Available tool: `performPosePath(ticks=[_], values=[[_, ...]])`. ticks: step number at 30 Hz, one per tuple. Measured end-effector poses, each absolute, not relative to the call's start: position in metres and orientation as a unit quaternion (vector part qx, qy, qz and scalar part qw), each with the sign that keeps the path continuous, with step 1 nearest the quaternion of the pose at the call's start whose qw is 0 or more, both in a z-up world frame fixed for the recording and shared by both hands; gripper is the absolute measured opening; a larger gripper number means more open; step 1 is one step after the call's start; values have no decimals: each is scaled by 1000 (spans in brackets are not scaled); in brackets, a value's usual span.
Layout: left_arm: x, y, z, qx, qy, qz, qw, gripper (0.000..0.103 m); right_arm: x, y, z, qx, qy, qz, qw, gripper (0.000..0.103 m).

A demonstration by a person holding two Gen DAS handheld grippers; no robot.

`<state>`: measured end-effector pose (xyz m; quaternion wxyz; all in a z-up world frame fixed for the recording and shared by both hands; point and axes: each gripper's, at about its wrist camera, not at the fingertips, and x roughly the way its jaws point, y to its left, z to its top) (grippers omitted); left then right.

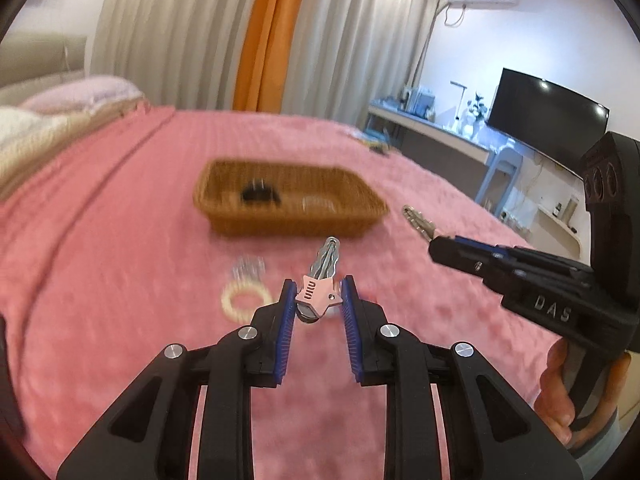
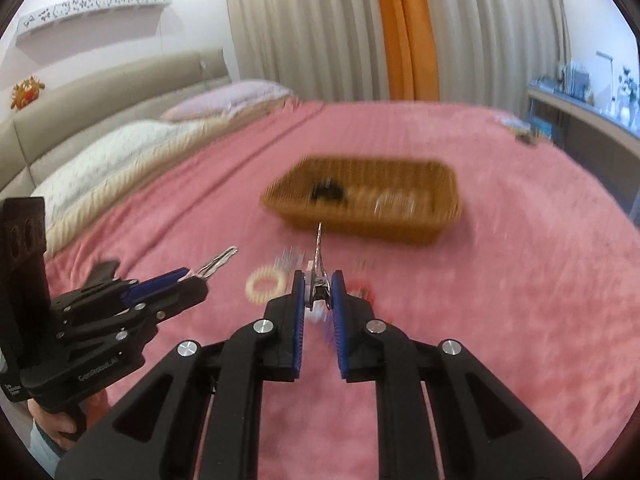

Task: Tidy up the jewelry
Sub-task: 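Carry the clipper and keychain into the basket and open both tools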

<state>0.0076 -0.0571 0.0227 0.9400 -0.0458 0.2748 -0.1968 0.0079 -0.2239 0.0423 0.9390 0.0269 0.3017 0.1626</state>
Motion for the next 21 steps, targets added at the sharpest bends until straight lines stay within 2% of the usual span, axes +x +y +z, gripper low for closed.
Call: performPosePath(ticks=[5,10,15,21], values=[[48,-59,58,-43,244,-186,951,21,54,-229,71,20,261,142,955,11],[107,-66,79,-57,231,-189,953,21,118,-235,77,28,258,125,958,11],[171,-75,70,-69,238,-197,949,21,185,-244,60,42,278,112,953,11],[236,-90,31,-86,282,-207,933,21,247,-248,16,52,333,97,936,11]])
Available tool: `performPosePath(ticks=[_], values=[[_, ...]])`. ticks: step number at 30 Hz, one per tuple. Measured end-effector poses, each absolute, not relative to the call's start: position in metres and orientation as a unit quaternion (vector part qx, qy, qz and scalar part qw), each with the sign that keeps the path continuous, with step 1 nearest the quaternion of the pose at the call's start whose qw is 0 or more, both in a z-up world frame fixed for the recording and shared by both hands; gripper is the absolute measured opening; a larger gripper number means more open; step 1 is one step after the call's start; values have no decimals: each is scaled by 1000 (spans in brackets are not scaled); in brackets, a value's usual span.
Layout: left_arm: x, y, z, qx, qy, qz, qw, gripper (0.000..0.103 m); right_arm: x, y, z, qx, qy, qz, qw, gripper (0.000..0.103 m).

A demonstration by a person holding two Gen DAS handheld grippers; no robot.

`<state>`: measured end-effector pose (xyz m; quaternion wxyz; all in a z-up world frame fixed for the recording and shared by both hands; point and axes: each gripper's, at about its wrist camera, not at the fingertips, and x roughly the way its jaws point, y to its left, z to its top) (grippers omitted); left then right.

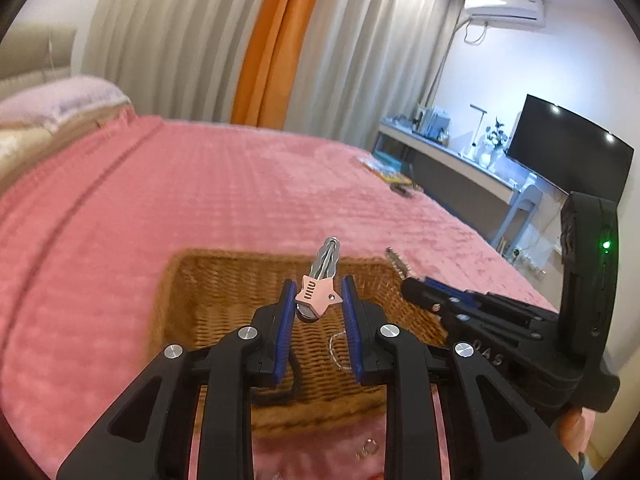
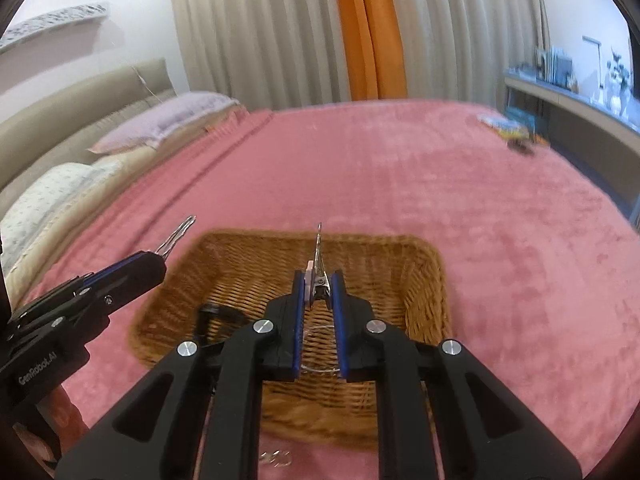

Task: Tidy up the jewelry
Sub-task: 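Carry the clipper and keychain into the basket and open both tools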

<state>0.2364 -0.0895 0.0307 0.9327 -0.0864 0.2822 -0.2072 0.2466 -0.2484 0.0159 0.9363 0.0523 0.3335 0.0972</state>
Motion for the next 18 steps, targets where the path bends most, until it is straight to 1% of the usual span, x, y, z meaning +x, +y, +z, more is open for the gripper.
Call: performPosePath(ticks=[4,9,16,17,18], values=[[257,-97,0,-101,319,-223,916,22,261,-257,-12,73,364,90,924,11],[273,-93,-28,-121,355,-227,899,22,269,-255,-36,68,396,92,911,11],[272,-94,-34,-118,366,-233,893,22,267,-250,-43,67,409,96,905,12],[271,-94,-34,-120,367,-239,891,22,267,-253,-43,76,411,99,903,16],[269,-94,-34,-121,367,-240,891,25,267,-257,-43,86,412,103,901,21]])
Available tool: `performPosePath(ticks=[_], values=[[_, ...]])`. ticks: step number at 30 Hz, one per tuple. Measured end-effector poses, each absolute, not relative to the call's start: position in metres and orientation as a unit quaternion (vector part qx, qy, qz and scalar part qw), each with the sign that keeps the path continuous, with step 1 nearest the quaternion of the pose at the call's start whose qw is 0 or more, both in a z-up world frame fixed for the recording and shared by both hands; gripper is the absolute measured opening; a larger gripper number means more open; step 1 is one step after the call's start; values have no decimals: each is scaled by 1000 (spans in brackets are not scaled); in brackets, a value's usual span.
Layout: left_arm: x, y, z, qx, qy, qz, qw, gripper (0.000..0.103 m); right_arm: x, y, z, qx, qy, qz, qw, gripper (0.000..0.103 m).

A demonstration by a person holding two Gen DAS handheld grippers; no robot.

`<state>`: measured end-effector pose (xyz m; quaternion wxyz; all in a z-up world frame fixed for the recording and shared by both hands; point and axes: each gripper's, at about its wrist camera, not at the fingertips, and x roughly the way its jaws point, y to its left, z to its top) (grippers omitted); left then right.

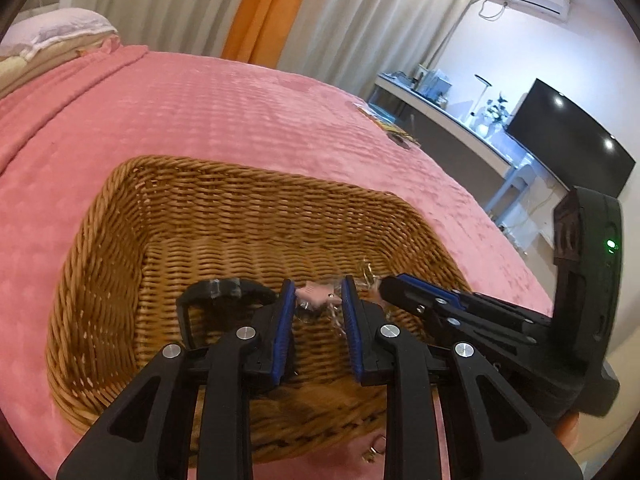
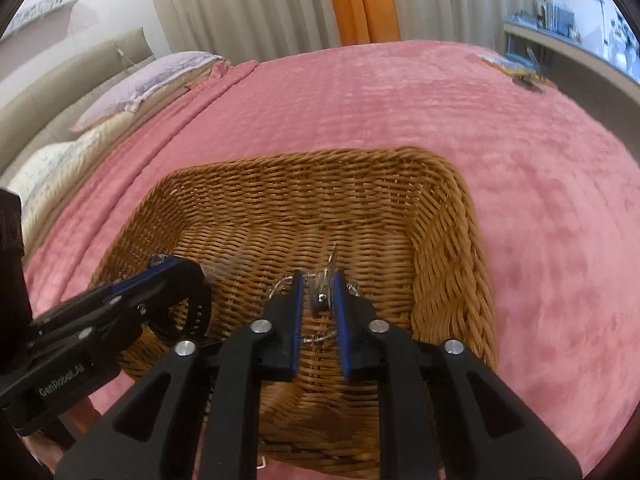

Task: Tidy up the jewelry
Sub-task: 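Carry the clipper and keychain into the basket and open both tools, then withdraw both tools from the basket toward the remaining jewelry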

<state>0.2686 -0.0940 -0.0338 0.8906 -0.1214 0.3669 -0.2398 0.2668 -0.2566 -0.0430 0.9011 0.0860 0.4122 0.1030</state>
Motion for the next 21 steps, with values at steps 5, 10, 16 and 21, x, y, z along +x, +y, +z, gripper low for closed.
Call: performPosePath(ticks=[5,10,16,21], values=[[251,-84,-18,-126,343,-237,900,34,251,-261,-25,96,392,109,909,32],[214,-68,14,-135,308,-241,910,41,212,-265,7,103,357,118,921,32],[157,-47,46,-134,272,-240,922,41,160,-266,35,90,328,119,933,32],[113,-32,53,-131,257,-231,929,44,115,-253,39,46,319,123,939,32]])
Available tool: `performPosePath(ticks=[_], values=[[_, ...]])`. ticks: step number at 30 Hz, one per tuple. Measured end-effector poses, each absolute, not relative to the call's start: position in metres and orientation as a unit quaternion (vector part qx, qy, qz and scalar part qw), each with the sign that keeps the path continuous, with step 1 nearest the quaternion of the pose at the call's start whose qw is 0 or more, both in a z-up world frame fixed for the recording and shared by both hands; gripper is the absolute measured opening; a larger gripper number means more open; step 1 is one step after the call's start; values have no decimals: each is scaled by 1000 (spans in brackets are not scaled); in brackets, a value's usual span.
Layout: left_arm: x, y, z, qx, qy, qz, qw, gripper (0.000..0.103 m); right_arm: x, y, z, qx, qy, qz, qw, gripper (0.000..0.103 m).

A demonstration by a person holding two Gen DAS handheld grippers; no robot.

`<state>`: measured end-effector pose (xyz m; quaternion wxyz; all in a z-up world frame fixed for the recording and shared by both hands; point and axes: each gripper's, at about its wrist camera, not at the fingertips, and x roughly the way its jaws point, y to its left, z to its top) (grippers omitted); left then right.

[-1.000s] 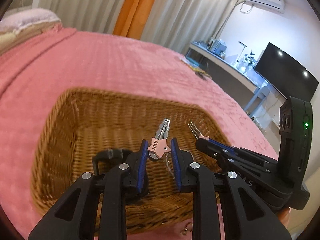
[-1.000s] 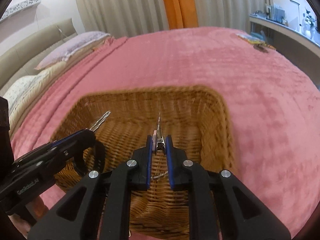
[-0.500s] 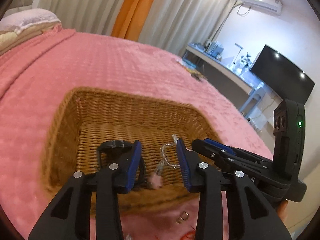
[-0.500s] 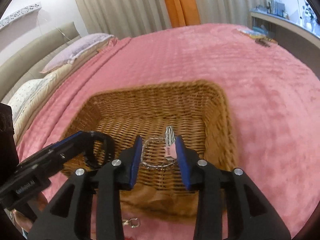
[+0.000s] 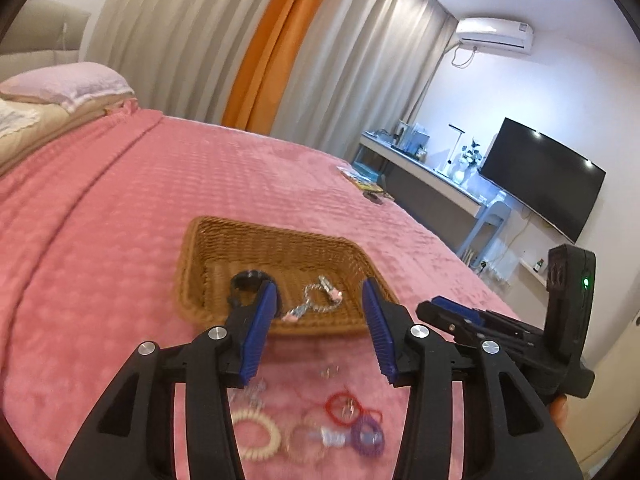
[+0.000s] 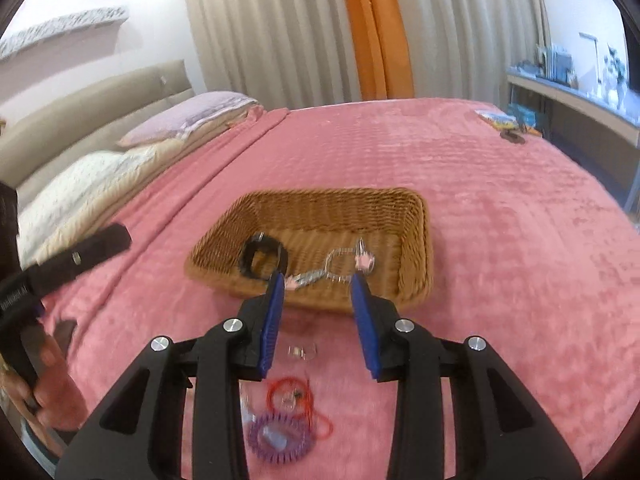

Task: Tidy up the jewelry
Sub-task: 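Withdraw both tools from the basket toward the remaining jewelry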

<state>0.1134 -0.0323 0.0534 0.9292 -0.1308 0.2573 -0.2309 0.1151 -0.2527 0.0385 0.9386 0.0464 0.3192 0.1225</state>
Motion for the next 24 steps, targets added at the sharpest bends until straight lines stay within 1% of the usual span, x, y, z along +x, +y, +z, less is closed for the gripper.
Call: performPosePath(ticks=[6,10,13,14,15,17,19,24], values=[[71,-17,36,-112,247,-186,944,44,67,-234,15,15,316,125,940,32],[56,-7,24,-108,242,-168,950,44,55,-226,-7,10,332,122,935,32],[58,-4,10,-111,259,-169,945,44,53,-227,-26,15,358,117,926,31],[60,-3,6,-110,264,-168,943,44,52,-228,-33,21,367,117,922,30],[62,-4,0,-110,270,-168,942,44,52,-228,-38,24,374,118,920,26],[62,-2,-11,-112,274,-164,941,44,52,-229,-48,28,385,115,915,20],[63,-2,-21,-110,274,-156,943,44,53,-229,-56,34,394,117,911,19],[73,-8,-41,-94,302,-150,937,44,54,-226,-64,29,402,105,909,19]])
